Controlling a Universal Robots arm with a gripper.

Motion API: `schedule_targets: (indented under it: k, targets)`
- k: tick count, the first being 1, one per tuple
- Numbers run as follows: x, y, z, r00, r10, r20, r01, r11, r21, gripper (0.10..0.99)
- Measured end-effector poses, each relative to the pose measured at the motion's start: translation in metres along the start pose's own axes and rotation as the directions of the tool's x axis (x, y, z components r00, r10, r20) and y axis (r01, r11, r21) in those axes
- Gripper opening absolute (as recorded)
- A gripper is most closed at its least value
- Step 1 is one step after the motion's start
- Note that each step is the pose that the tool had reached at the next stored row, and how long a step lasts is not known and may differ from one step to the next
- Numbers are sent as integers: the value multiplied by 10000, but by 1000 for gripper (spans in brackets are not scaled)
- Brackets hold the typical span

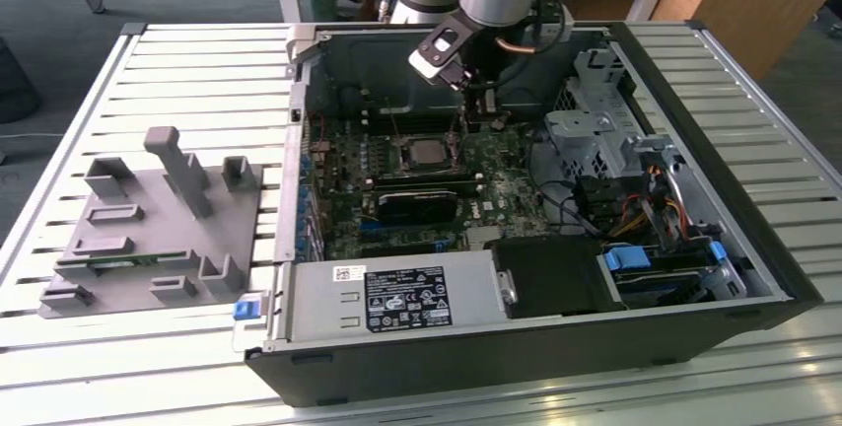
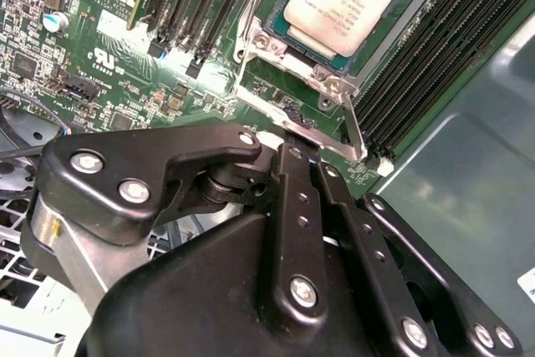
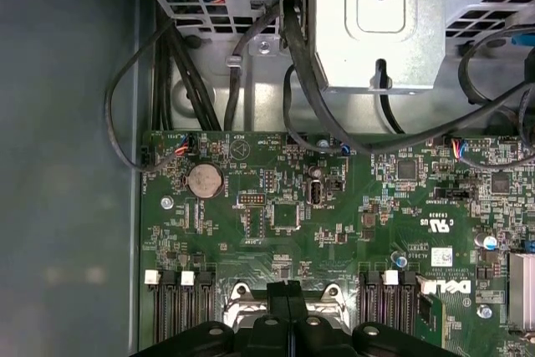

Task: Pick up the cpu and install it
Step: 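Close the cpu cover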

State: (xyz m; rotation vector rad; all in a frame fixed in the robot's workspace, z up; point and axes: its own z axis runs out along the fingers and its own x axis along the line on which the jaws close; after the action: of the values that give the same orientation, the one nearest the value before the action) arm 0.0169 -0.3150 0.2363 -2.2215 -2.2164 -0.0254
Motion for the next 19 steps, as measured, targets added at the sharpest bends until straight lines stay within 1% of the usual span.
schedule_targets:
  k: [19]
  targets:
    - [0,-66,0,10000,0,-1,0,10000,0,106]
